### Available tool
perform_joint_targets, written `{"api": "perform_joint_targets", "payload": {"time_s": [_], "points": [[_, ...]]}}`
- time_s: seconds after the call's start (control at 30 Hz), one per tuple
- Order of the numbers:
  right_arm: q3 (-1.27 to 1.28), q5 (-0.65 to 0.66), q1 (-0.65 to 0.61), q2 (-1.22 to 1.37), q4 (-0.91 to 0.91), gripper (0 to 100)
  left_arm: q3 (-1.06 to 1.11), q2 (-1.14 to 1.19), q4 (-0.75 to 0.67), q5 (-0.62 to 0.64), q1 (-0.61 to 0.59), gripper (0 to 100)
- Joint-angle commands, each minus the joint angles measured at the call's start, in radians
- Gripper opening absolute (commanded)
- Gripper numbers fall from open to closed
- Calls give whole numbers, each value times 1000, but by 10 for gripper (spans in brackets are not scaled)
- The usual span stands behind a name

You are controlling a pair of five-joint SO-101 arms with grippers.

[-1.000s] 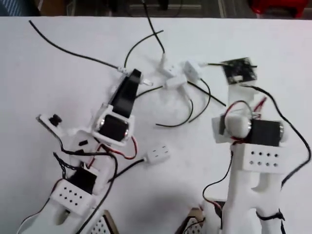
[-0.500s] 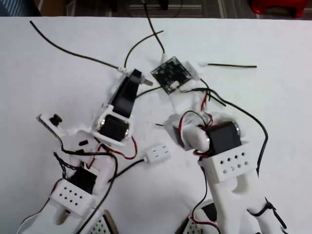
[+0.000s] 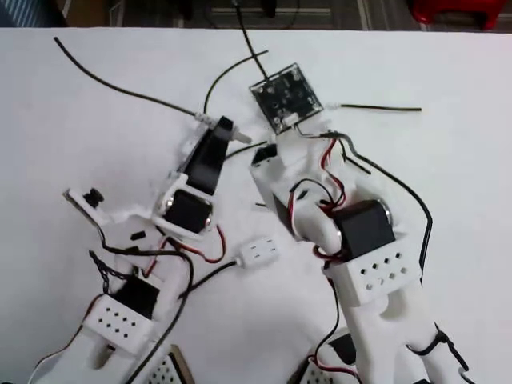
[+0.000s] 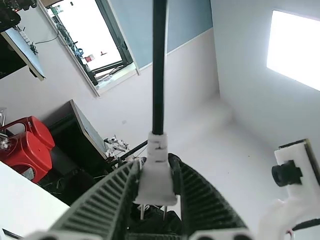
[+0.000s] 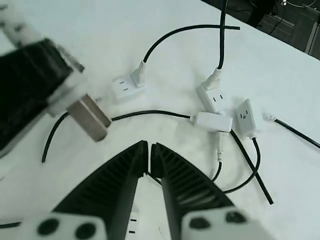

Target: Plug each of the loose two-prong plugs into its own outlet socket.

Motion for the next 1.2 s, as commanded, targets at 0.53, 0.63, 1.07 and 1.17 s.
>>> {"api": "perform_joint_targets", "payload": {"time_s": [0.53, 0.63, 1.07, 1.17], "points": [[-471, -52, -13, 346, 120, 18, 14, -16, -18, 5, 50, 25], [-526, -52, 13, 397, 128, 18, 14, -16, -18, 5, 48, 25], [-568, -52, 36, 438, 113, 18, 14, -16, -17, 5, 56, 25], [-568, -52, 35, 443, 85, 18, 31, -16, -17, 5, 88, 25]]}}
